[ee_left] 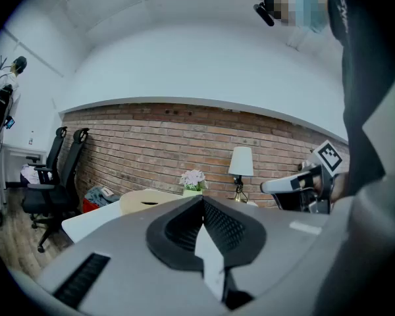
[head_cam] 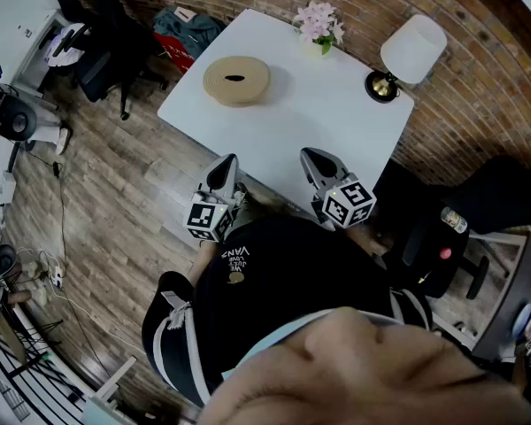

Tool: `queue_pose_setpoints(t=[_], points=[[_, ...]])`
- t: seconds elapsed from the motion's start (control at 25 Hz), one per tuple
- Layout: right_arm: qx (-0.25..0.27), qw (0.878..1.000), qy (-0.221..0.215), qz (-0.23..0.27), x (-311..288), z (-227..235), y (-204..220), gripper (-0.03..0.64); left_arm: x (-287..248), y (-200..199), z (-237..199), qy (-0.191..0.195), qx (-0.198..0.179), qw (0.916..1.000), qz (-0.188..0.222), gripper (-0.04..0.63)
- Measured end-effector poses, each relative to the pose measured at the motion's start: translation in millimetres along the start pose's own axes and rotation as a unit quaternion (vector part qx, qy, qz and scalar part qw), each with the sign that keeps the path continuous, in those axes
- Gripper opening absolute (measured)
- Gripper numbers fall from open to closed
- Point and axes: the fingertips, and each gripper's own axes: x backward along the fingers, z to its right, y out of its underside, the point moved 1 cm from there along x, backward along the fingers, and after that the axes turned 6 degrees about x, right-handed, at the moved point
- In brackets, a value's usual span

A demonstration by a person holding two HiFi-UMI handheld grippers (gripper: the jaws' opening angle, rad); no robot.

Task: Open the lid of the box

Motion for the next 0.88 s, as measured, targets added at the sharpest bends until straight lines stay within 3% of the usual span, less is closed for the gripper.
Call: queue_pose_setpoints(t=[0.36, 0.88], points=[[-0.027, 0.999, -0.007, 0.019, -18, 0, -3, 0.002, -11, 0, -18, 0.013, 0.001, 0.9999, -0.005, 0.011], [-0.040, 0.997, 0.049, 0.033, -68, 4, -10, 0.003, -42, -18, -72, 0.066, -0.009, 0.9976, -0.016, 0.011]])
